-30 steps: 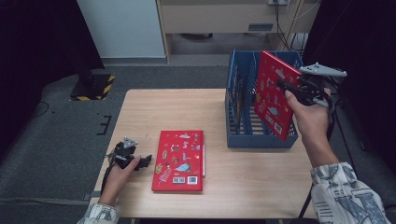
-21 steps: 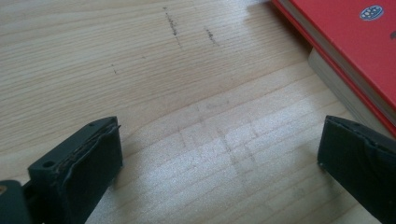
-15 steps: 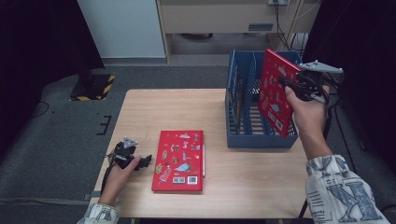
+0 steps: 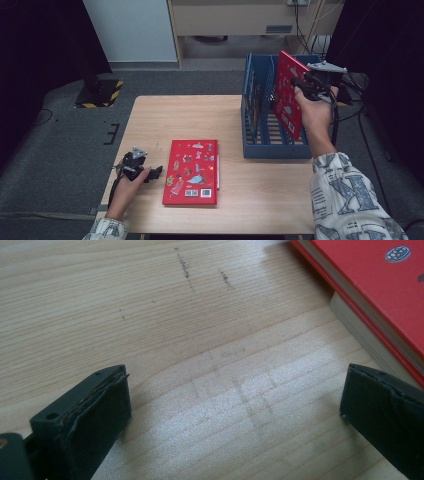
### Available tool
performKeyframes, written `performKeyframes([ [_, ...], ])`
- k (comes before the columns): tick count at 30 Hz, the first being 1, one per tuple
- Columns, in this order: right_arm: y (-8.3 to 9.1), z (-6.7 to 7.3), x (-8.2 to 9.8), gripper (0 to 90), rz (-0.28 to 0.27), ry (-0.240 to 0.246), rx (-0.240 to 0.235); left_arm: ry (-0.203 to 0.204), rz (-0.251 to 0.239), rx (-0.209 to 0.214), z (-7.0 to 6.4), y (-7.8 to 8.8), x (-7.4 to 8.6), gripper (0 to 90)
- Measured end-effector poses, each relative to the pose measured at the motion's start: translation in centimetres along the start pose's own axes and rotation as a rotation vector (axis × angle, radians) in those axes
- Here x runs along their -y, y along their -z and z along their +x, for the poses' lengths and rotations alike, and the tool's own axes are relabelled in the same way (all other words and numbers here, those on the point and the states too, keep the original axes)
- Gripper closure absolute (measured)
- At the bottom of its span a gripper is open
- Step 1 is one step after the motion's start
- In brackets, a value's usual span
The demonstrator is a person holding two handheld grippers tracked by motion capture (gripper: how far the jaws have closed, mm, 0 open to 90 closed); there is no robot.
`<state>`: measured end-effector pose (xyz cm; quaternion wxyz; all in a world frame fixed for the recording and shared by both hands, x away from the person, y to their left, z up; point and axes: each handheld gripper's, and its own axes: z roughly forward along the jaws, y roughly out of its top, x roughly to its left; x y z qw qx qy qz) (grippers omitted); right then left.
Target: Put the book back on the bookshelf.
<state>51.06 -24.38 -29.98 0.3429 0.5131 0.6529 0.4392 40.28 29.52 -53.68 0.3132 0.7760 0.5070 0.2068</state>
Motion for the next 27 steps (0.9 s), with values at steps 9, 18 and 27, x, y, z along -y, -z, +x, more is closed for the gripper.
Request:
performKeyframes([
  [9, -2.6, 1.1, 0.9, 79.4, -0.006, -0.009, 0.018, -0.002, 0.0, 0.001, 0.0, 0.0, 0.0, 0.0],
  [18, -4.0, 1.3, 2.2, 79.4, -0.021, -0.02, 0.037, -0.003, 0.001, 0.002, 0.0, -0.1, -0.1, 0.0],
  [27, -5.0, 0.8, 4.2, 79.4, -0.032, -0.029, 0.065, -0.003, 0.0, 0.003, 0.0, -0.1, -0.1, 0.0],
])
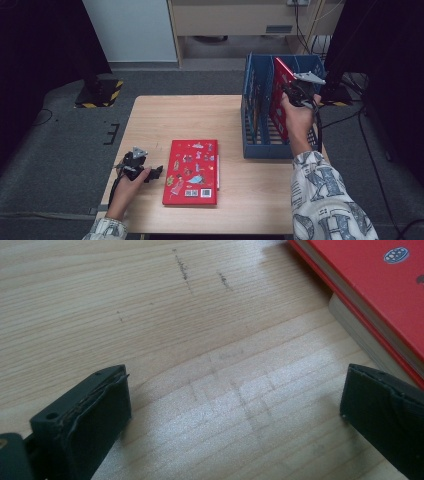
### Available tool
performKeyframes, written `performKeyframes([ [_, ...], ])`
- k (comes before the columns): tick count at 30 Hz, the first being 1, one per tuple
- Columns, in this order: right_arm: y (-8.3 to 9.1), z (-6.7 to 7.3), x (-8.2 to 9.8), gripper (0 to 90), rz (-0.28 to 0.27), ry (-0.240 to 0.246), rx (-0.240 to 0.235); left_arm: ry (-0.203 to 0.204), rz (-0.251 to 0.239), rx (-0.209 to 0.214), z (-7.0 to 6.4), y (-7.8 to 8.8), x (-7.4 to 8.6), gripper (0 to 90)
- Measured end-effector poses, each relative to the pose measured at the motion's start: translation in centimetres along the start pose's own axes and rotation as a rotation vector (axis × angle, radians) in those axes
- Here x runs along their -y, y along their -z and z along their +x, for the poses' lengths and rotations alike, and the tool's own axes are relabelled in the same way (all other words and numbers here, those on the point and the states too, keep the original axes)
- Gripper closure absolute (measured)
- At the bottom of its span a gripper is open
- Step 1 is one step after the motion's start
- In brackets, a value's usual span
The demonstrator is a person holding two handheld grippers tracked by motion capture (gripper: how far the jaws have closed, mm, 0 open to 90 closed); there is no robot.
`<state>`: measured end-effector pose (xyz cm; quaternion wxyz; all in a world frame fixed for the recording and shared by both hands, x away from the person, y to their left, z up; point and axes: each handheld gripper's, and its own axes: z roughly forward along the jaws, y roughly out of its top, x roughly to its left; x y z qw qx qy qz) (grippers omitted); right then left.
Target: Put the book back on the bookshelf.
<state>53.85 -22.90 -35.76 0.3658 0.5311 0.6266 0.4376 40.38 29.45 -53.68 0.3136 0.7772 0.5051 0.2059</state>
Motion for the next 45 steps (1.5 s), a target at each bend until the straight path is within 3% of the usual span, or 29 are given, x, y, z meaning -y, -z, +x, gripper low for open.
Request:
performKeyframes([
  [22, -0.8, 0.0, 2.1, 79.2, 0.004, 0.02, -0.013, -0.003, 0.001, 0.001, 0.0, 0.0, 0.0, 0.0],
  [30, -0.2, 0.3, 2.0, 78.8, 0.059, 0.013, 0.009, -0.004, 0.001, 0.001, 0.0, 0.0, 0.0, 0.0],
  [45, 1.1, 0.4, 3.0, 77.4, 0.098, 0.003, 0.005, -0.005, 0.001, 0.001, 0.0, 0.0, 0.0, 0.0],
])
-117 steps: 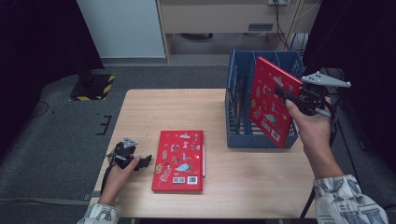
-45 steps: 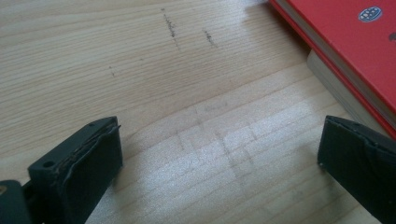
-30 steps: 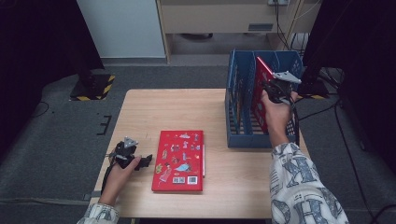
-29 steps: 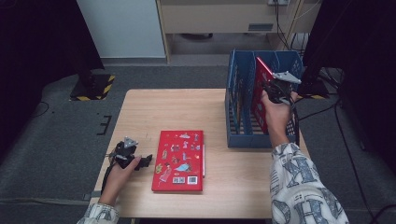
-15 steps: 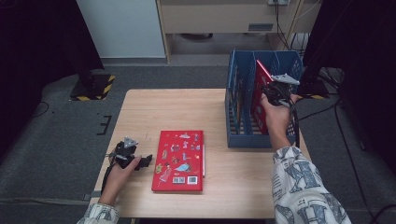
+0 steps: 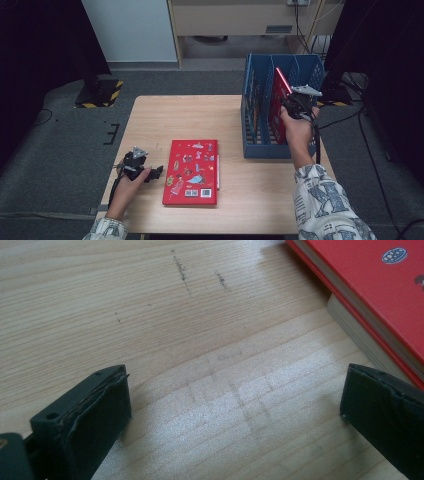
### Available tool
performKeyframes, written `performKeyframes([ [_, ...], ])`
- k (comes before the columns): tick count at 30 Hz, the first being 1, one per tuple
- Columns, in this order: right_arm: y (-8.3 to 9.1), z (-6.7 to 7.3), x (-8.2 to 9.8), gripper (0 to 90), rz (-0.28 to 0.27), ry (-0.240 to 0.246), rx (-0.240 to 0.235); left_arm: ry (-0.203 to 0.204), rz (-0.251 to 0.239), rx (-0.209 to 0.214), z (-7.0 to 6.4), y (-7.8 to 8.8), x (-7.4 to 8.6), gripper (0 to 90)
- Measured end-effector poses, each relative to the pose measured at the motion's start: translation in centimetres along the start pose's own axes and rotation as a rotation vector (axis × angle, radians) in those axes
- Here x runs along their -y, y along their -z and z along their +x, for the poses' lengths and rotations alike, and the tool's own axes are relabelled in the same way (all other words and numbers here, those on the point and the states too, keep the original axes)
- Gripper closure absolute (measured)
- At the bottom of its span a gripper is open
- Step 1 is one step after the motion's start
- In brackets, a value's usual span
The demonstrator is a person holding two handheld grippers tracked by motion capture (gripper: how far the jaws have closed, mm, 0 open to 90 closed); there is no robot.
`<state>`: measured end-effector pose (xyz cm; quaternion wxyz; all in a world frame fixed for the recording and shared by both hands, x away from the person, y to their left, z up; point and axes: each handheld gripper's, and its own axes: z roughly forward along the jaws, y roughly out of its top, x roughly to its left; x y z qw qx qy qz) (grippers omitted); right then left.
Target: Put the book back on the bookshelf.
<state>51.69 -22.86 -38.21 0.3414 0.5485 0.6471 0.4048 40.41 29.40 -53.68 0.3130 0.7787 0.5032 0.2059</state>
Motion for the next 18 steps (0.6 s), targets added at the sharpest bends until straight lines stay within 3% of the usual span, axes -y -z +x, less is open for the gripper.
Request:
performKeyframes([
  [9, 0.8, 0.4, -1.1, 74.8, -0.02, 0.026, -0.009, 0.0, 0.0, 0.0, 0.0, 0.0, 0.0, 0.0],
  [18, 0.9, 0.9, -2.1, 78.2, -0.001, 0.049, 0.002, 0.001, 0.0, 0.0, 0.0, 0.0, 0.0, 0.0],
])
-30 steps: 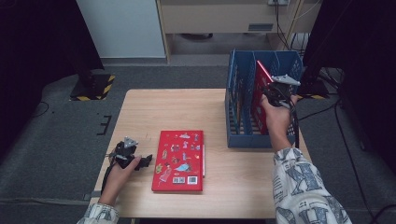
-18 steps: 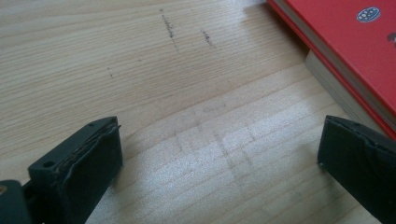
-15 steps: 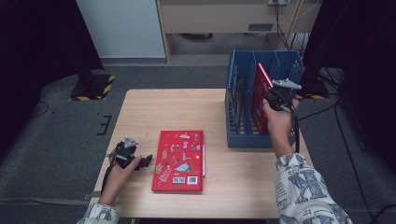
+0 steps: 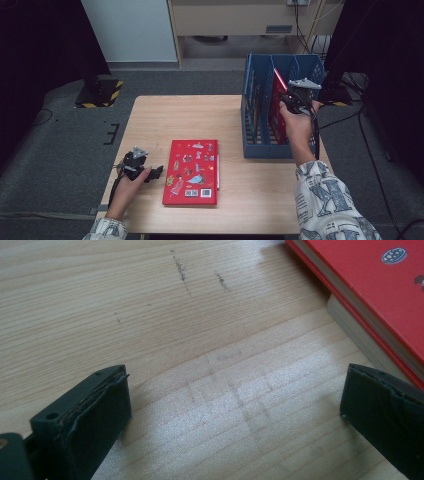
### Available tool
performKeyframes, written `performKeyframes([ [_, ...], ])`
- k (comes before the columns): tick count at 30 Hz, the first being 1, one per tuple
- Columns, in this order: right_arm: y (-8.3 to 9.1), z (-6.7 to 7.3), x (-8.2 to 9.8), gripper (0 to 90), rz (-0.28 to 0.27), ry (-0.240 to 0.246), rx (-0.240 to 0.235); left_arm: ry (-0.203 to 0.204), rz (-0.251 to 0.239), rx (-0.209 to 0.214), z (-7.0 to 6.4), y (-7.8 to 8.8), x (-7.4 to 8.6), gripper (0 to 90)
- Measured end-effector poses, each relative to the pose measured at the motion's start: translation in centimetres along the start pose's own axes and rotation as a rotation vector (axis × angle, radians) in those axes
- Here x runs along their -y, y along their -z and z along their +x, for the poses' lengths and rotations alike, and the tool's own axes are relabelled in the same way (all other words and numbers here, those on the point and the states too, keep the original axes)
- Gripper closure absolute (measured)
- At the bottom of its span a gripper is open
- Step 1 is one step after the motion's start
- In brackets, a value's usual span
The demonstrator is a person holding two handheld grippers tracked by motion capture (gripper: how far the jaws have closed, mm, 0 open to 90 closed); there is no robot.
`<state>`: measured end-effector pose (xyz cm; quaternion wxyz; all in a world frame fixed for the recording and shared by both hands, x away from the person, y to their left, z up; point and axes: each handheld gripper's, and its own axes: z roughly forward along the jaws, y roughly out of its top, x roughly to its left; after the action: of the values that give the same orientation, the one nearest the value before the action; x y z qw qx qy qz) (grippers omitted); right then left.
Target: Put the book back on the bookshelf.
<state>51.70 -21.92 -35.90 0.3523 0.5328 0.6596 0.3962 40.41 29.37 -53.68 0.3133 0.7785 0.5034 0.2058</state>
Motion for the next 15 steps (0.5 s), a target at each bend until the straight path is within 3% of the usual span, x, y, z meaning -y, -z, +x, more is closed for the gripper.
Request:
performKeyframes([
  [11, -0.8, 0.5, -0.5, 79.4, -0.044, 0.052, 0.055, 0.0, -0.001, 0.001, 0.0, 0.0, 0.0, 0.0],
  [15, -1.4, 0.3, -1.1, 79.3, -0.056, 0.048, 0.07, 0.0, -0.001, 0.001, 0.0, 0.0, 0.0, 0.0],
])
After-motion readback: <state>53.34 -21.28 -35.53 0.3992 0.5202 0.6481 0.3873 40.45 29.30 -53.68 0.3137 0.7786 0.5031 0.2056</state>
